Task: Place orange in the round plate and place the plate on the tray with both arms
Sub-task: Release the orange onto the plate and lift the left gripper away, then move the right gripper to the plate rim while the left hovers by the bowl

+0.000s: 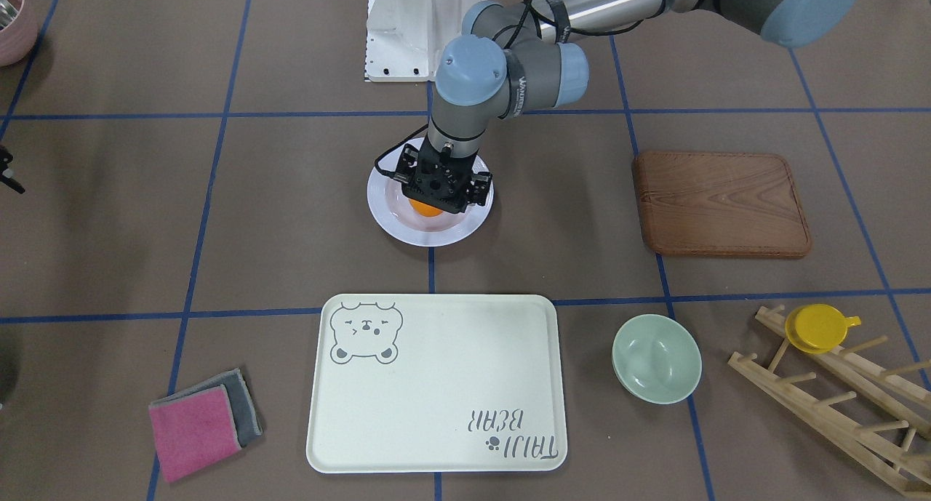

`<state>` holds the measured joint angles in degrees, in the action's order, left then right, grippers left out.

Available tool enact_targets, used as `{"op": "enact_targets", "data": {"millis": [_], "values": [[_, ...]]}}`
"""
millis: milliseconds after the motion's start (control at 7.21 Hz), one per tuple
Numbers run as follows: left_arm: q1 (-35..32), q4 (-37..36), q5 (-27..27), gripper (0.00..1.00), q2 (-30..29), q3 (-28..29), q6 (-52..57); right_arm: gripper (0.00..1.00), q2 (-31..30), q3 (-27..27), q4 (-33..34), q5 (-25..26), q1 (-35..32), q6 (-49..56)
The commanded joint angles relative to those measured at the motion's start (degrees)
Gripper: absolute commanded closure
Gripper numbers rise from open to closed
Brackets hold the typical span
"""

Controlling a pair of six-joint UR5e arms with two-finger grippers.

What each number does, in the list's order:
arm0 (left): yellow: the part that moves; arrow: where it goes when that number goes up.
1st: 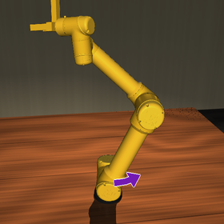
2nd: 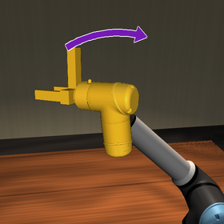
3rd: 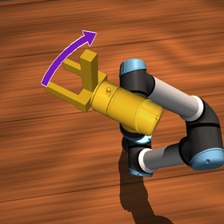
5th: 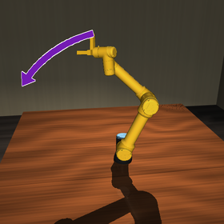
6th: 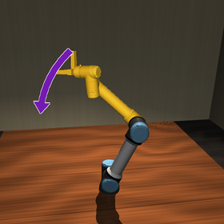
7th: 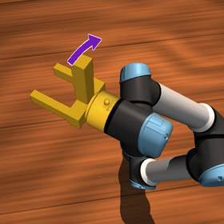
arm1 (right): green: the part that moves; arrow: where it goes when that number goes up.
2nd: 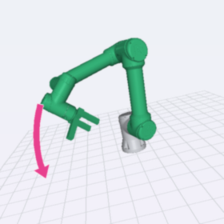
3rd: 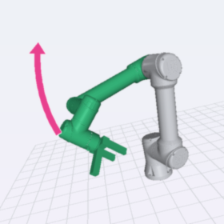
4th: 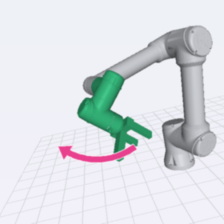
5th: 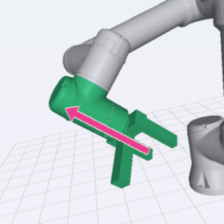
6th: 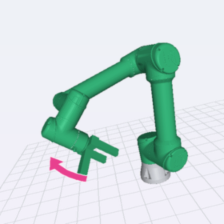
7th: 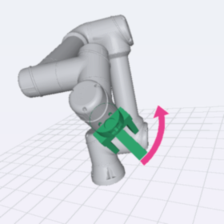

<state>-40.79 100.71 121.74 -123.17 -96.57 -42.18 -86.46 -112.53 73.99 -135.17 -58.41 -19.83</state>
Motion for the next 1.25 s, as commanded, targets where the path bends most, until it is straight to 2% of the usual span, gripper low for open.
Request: {"op": "enact_targets", "data": {"millis": [0, 139, 277, 416, 694, 832, 1110], "values": [[-5.86, 0.1, 2.62, 0.01, 3.55, -0.47, 7.62, 0.0, 10.3, -0.33, -1.04, 9.5, 13.78, -26.3], [-6.14, 0.19, 2.54, 0.01, 3.73, -0.2, 7.72, 0.0, 12.09, -0.06, -3.3, 17.67, 20.29, -28.84], [-7.1, 0.19, 2.63, 0.01, 3.73, -0.03, 7.72, 0.0, 11.67, 1.07, -10.55, 23.23, 24.79, -34.95], [-7.45, 0.19, 2.63, 0.01, 3.73, 0.06, 7.72, 0.0, 12.01, 5.0, -20.36, 24.85, 27.01, -45.98], [-8.16, 0.71, 2.54, 0.01, 3.64, 1.81, 8.86, 0.01, 11.23, 11.42, -39.8, 26.26, 27.3, -63.83], [-8.25, 2.11, 2.63, 0.01, 3.73, 2.61, 8.87, 0.01, 11.23, 13.98, -46.06, 29.06, 27.56, -69.15], [-8.6, 3.53, 2.54, 0.01, 4.69, 2.79, 8.87, 0.01, 11.31, 15.93, -52.08, 38.87, 31.84, -78.9]]}}
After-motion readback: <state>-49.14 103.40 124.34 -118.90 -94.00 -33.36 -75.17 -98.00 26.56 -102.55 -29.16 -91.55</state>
